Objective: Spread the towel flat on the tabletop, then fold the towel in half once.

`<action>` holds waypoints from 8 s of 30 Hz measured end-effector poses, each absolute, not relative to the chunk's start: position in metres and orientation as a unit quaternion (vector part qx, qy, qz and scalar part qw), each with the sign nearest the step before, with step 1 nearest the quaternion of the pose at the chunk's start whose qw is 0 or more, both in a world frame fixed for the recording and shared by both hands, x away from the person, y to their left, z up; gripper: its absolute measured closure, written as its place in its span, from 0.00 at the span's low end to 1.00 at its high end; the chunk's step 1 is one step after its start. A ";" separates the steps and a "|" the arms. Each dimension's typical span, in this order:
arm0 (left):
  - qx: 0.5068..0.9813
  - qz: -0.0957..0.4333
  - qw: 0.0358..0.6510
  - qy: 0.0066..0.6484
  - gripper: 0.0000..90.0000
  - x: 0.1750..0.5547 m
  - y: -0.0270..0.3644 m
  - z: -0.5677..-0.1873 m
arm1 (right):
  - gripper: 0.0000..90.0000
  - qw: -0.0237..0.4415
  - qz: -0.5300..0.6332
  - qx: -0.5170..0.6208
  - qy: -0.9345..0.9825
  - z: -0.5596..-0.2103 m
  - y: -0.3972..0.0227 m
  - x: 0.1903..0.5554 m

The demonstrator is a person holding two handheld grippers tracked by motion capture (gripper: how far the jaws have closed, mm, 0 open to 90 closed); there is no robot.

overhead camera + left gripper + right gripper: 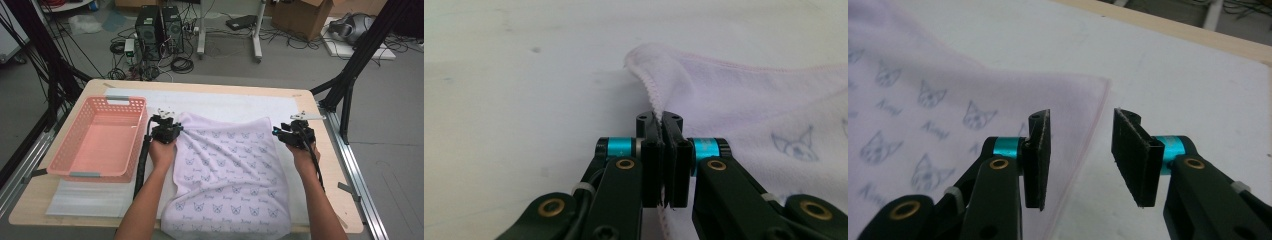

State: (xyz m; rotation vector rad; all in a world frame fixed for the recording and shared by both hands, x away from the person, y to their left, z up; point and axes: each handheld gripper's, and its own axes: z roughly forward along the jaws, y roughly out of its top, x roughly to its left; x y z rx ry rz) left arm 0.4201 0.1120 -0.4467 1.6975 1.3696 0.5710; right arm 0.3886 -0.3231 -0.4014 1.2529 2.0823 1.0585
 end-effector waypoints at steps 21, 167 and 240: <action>0.748 0.158 0.444 0.468 0.51 0.382 0.096 -0.438 | 0.99 0.256 0.339 0.496 0.757 -0.446 -0.332 0.388; 0.721 0.137 0.545 0.407 0.46 0.260 0.148 -0.441 | 0.92 0.202 0.405 0.475 0.755 -0.443 -0.344 0.265; 0.733 0.138 0.476 0.465 0.33 0.366 0.128 -0.439 | 0.31 0.184 0.393 0.476 0.765 -0.431 -0.338 0.328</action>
